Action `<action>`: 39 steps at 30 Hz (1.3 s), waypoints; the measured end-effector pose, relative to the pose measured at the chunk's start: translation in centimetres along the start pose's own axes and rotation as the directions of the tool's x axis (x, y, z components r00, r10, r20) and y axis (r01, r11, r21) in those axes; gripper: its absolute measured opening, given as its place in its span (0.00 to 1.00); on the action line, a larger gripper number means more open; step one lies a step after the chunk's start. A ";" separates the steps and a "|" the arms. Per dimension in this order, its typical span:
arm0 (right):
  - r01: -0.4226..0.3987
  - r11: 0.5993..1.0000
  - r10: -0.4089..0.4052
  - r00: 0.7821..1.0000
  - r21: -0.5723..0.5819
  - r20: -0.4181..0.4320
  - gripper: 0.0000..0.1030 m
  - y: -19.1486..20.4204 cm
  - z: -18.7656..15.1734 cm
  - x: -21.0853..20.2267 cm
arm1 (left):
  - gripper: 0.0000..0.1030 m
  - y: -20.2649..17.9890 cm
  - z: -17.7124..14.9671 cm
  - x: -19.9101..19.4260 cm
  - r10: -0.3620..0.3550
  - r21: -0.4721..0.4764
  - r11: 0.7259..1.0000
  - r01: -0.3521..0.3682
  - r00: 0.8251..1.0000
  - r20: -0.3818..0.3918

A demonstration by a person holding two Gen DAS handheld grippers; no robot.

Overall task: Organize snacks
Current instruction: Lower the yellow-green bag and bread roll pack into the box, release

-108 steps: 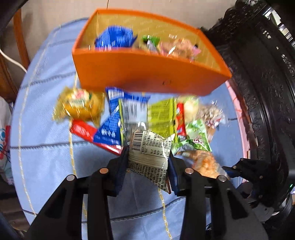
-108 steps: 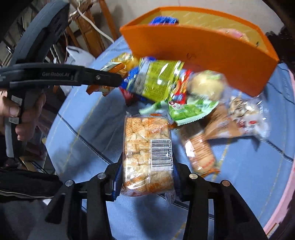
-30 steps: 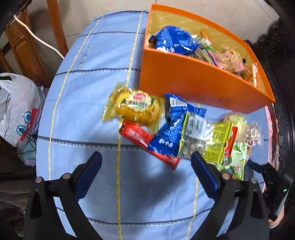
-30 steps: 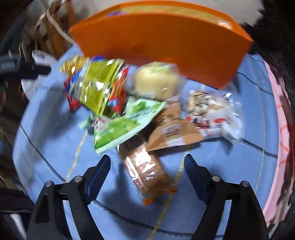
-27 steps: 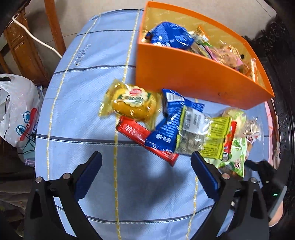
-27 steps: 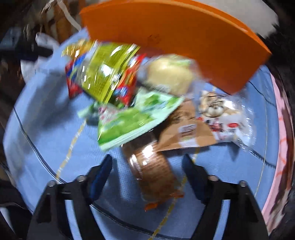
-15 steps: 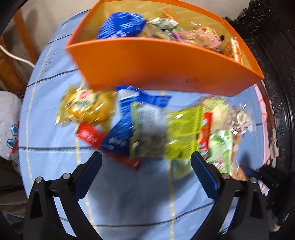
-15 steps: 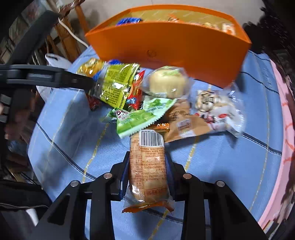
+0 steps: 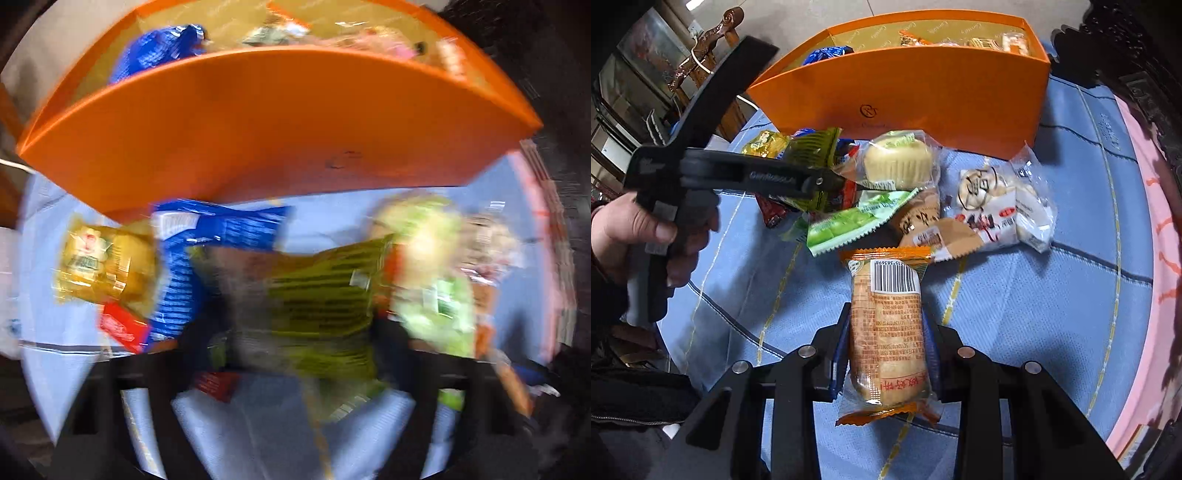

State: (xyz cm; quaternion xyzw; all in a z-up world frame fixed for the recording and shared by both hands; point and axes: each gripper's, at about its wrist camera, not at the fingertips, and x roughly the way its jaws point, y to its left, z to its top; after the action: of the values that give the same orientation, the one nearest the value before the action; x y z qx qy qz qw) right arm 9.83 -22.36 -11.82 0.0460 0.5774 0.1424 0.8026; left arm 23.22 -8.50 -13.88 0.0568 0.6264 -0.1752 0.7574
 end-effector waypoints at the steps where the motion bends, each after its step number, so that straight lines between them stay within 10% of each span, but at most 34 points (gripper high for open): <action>1: -0.001 1.000 0.001 1.000 -0.008 0.003 0.34 0.2 0.3 -0.2 | 0.57 0.3 -0.2 -0.5 -0.008 -0.012 1.000 0.008 1.000 0.005; 17: -0.079 0.996 0.085 0.981 -0.041 0.173 0.34 0.1 5.5 -8.3 | 0.57 5.7 -0.9 -11.2 -0.055 -0.094 0.993 0.075 0.979 0.198; 30: -0.021 0.999 0.005 0.901 0.031 0.434 0.34 -2.8 15.7 -11.8 | 0.58 5.0 8.5 -16.1 -0.049 -0.036 0.997 0.065 0.937 0.347; 39: 0.005 0.998 -0.033 0.904 0.067 0.426 0.34 -5.3 21.3 -7.8 | 0.67 5.0 14.5 -12.9 -0.044 -0.052 0.997 0.064 0.943 0.329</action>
State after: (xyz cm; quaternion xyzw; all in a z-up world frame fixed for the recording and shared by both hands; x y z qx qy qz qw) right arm 28.56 -27.70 1.02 0.0959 0.3924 0.1024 0.9090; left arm 36.39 -5.81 0.99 -0.0137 0.4985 -0.1836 0.8471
